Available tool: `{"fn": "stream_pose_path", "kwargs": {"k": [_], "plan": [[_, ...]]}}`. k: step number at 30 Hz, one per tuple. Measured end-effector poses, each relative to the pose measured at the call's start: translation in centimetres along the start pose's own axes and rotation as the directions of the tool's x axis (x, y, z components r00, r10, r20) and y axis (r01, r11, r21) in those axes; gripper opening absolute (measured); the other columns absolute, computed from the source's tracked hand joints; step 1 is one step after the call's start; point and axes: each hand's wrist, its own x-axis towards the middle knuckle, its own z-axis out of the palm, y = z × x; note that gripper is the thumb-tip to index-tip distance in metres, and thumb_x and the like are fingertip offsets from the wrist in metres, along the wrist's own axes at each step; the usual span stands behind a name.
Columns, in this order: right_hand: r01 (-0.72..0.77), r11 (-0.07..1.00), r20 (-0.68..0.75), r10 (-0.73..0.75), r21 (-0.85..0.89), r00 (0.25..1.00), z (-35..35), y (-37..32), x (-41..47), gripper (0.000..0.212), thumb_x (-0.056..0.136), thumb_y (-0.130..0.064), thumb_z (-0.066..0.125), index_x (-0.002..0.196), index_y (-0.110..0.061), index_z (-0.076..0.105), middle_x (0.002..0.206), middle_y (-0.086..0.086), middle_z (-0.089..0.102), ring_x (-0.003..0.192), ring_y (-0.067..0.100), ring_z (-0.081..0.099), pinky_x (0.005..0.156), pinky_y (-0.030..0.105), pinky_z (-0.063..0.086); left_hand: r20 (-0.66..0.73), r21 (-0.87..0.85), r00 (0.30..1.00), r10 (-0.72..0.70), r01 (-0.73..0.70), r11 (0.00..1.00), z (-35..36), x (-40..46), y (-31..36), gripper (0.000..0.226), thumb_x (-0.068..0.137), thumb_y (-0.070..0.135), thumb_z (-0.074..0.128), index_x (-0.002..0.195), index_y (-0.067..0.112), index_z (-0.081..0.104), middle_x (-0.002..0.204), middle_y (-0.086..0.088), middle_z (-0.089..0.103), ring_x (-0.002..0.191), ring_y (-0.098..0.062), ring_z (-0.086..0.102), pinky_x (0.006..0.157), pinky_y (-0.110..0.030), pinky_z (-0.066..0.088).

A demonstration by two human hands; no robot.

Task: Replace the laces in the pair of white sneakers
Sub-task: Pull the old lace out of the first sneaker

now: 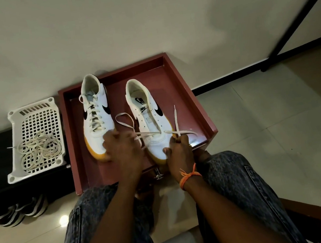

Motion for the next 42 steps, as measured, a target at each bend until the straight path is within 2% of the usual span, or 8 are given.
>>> {"fn": "stream_pose_path", "kwargs": {"k": [4,8,15,22,28,33,37,42], "plan": [[-0.025,0.999,0.005,0.025,0.029,1.0,-0.1,0.0,-0.1,0.038,0.094,-0.016,0.062,0.127,0.002,0.055,0.126,0.015,0.044,0.099,0.031,0.057,0.1,0.038,0.046,-0.126,0.062,0.928,-0.35,0.36,0.931,-2.3,2.0,-0.9,0.016,0.096,0.021,0.057,0.103,0.015,0.069,0.133,-0.014,0.037,0.121,-0.038,0.036,0.097,-0.048,0.033],[-0.041,0.997,0.02,0.04,0.059,0.999,-0.2,0.0,0.0,0.044,0.095,-0.015,0.06,0.135,0.001,0.049,0.13,0.015,0.042,0.107,0.028,0.053,0.1,0.024,0.041,0.031,0.211,0.999,0.042,-0.047,0.976,-2.3,0.1,-0.9,0.022,0.088,0.027,0.063,0.108,0.019,0.063,0.133,-0.013,0.035,0.121,-0.036,0.032,0.095,-0.053,0.034],[-0.014,1.0,-0.017,0.014,0.012,1.0,0.2,0.3,-0.2,0.039,0.094,-0.016,0.063,0.127,0.004,0.055,0.121,0.021,0.048,0.099,0.033,0.056,0.092,0.035,0.046,0.284,0.229,0.828,0.483,-0.548,0.804,2.2,-0.7,1.8,0.01,0.084,0.023,0.064,0.089,0.023,0.073,0.128,-0.007,0.049,0.116,-0.031,0.036,0.085,-0.049,0.04],[-0.016,1.0,0.026,0.017,-0.014,1.0,0.1,0.4,0.2,0.038,0.094,-0.021,0.061,0.126,0.001,0.055,0.116,0.019,0.05,0.106,0.03,0.051,0.096,0.038,0.047,0.24,0.083,0.936,0.257,-0.284,0.955,0.2,1.1,1.3,0.01,0.081,0.017,0.07,0.077,0.021,0.078,0.114,-0.005,0.046,0.11,-0.033,0.044,0.087,-0.052,0.044],[-0.04,0.999,0.048,0.038,0.03,0.998,-0.6,0.2,0.2,0.044,0.095,-0.019,0.061,0.134,0.001,0.051,0.127,0.015,0.042,0.106,0.031,0.055,0.101,0.033,0.044,0.062,0.285,0.965,-0.255,0.228,0.931,-3.3,1.9,-1.7,0.016,0.087,0.03,0.068,0.093,0.018,0.077,0.126,-0.013,0.043,0.12,-0.039,0.037,0.097,-0.054,0.033],[-0.041,0.999,0.05,0.04,0.012,0.998,-0.5,0.2,0.1,0.038,0.094,-0.022,0.061,0.125,-0.001,0.056,0.123,0.015,0.043,0.102,0.03,0.055,0.099,0.035,0.046,0.183,0.032,0.966,0.18,-0.189,0.981,-2.1,0.0,-0.6,0.018,0.089,0.017,0.064,0.103,0.007,0.069,0.122,-0.013,0.045,0.091,-0.034,0.06,0.077,-0.044,0.054],[-0.046,0.999,0.032,0.046,0.007,0.998,-0.4,0.0,0.1,0.029,0.093,-0.021,0.063,0.113,0.0,0.062,0.117,0.016,0.047,0.096,0.03,0.056,0.094,0.039,0.048,0.314,-0.047,0.813,0.489,-0.502,0.864,0.2,-0.7,2.3,0.03,0.093,0.009,0.06,0.122,0.005,0.061,0.129,-0.014,0.054,0.096,-0.031,0.064,0.071,-0.043,0.056],[-0.051,0.998,0.01,0.051,0.045,0.999,-0.2,0.0,-0.1,0.021,0.094,-0.017,0.063,0.107,0.0,0.063,0.112,0.013,0.047,0.086,0.028,0.057,0.088,0.04,0.052,0.471,0.006,0.748,0.468,-0.533,0.846,2.2,-0.2,3.8,0.027,0.09,0.0,0.059,0.115,0.001,0.067,0.103,-0.018,0.068,0.093,-0.033,0.065,0.077,-0.039,0.051]]}}
